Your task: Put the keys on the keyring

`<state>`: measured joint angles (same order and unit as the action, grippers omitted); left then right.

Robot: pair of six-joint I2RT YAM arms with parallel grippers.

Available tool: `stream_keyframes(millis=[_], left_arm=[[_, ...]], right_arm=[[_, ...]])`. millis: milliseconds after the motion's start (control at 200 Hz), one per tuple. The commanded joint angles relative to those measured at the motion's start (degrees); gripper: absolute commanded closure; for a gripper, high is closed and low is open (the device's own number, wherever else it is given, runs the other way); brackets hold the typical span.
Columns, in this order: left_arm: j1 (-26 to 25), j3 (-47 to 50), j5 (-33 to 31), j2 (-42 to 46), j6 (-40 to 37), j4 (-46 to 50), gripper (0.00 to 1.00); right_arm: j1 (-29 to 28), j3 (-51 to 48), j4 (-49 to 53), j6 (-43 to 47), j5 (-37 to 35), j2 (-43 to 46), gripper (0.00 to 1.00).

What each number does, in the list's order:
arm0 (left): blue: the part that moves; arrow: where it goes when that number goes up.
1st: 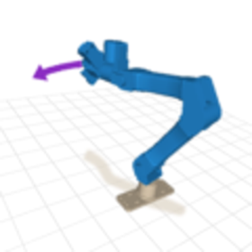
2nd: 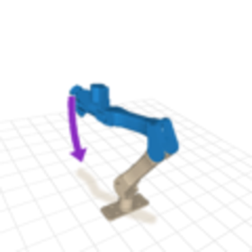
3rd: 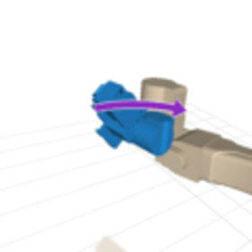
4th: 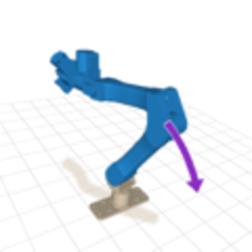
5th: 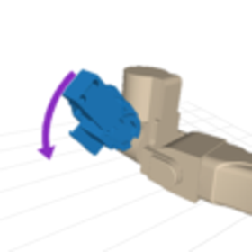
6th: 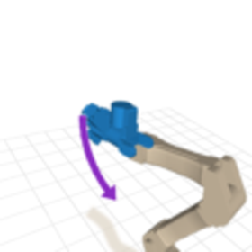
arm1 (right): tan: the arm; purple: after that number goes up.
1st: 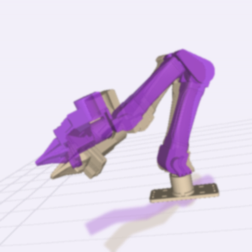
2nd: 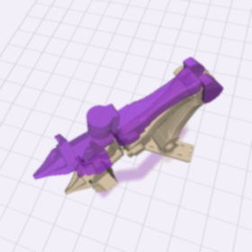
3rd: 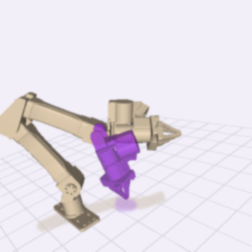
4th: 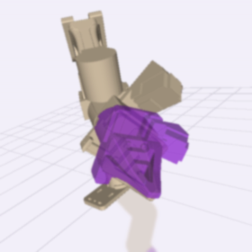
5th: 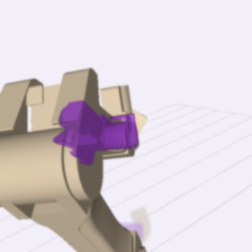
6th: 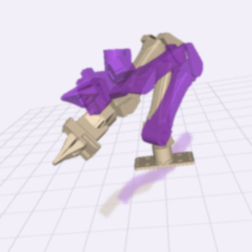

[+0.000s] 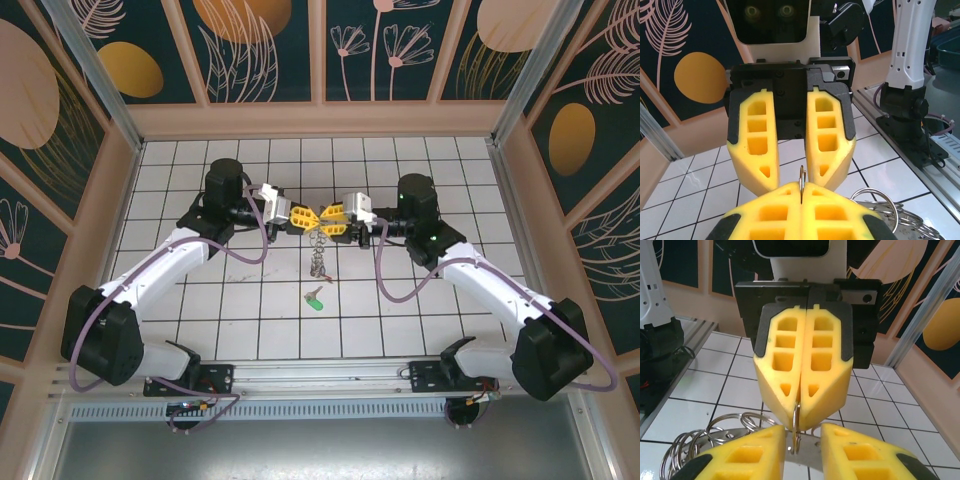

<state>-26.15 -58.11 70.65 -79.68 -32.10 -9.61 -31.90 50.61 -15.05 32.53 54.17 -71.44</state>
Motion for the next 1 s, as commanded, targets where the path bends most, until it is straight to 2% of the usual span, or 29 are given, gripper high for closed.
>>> stream_keyframes(millis=[0,155,235,385,435,485,561,686,806,886,996], left_arm=[[-0.30,-1.70,2.60,-0.48,-1.70,0.73,1.00],[-0.30,-2.10,2.60,-0.65,-1.70,0.64,1.00],[-0.30,-2.27,2.65,-0.68,-1.48,0.29,1.00],[-0.30,-1.97,0.21,-0.04,-1.57,0.46,1.00],[-0.30,-1.88,-1.62,0.59,-1.93,1.93,0.86],[-0.33,-1.76,-3.46,1.39,-3.53,4.46,0.66],[-0.30,-1.17,-5.20,2.44,-5.80,6.85,0.42],[-0.13,-1.74,-9.79,4.62,-6.89,10.69,0.30],[0.05,-2.95,-16.34,6.11,0.23,13.04,0.20],[0.09,-3.35,-20.03,6.92,3.21,15.80,0.02],[0.18,-1.30,-26.08,8.99,10.99,16.34,0.01]], right_arm=[[0.21,-0.29,-4.25,-1.54,2.43,-0.19,0.82],[0.19,-0.59,-4.11,-1.33,2.21,-0.10,0.91],[0.26,-1.07,-4.55,-1.40,1.67,-0.03,1.00],[0.19,-2.71,-5.76,-0.77,-0.71,0.71,1.00],[0.26,-3.70,-6.43,-0.06,-2.34,1.46,1.00],[0.22,-4.42,-6.13,1.29,-4.08,2.40,1.00],[0.19,-4.56,-3.52,4.50,-6.85,3.71,1.00],[0.14,-4.40,0.98,10.33,-10.46,5.99,1.00],[-1.70,-4.09,5.49,18.18,-15.61,8.54,1.00],[-2.95,-5.78,6.46,27.80,-19.75,11.10,1.00],[-2.29,-8.87,4.85,37.25,-22.00,15.04,1.00]])
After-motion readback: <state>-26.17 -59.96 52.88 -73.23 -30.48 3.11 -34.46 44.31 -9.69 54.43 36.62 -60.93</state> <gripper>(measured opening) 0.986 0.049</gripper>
